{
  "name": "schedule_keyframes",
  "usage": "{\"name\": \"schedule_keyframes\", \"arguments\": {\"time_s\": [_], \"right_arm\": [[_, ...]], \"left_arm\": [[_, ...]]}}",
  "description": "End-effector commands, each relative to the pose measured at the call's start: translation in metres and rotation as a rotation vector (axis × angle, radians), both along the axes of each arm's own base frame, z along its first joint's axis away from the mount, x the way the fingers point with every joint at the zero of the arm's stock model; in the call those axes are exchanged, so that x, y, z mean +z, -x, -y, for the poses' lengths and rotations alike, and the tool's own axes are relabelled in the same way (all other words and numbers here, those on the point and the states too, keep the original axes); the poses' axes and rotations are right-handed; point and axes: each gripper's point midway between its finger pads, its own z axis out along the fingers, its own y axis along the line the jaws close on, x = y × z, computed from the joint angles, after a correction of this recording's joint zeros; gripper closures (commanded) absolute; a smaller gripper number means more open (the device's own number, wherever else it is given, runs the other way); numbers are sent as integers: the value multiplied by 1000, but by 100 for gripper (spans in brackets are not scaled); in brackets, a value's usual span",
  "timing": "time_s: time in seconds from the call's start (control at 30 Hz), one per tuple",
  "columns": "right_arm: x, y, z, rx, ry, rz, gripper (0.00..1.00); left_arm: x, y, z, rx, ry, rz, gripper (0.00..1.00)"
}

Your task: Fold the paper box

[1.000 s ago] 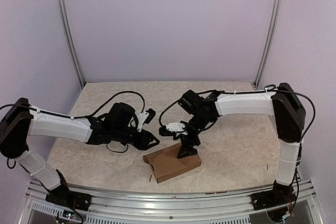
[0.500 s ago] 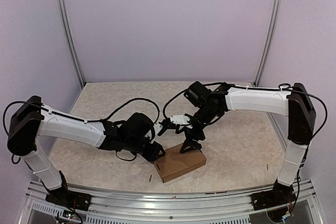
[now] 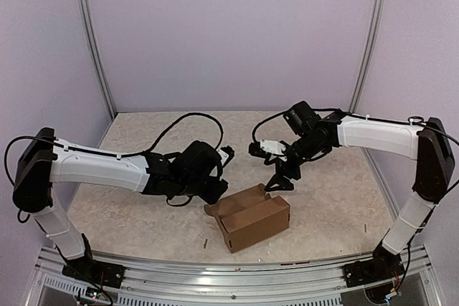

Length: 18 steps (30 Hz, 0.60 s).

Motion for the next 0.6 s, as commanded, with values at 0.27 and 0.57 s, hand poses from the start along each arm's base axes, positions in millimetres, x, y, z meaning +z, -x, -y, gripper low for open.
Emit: {"name": "schedule_keyframes", "arguments": {"time_s": [0.27,0.57], "right_arm": [[26,26,14,37,-79,113,0],[59,68,40,153,-99,196,0]], "left_arm": [[44,45,-39,443,307,-132,49],[14,39,-43,482,179,-220,49]]}}
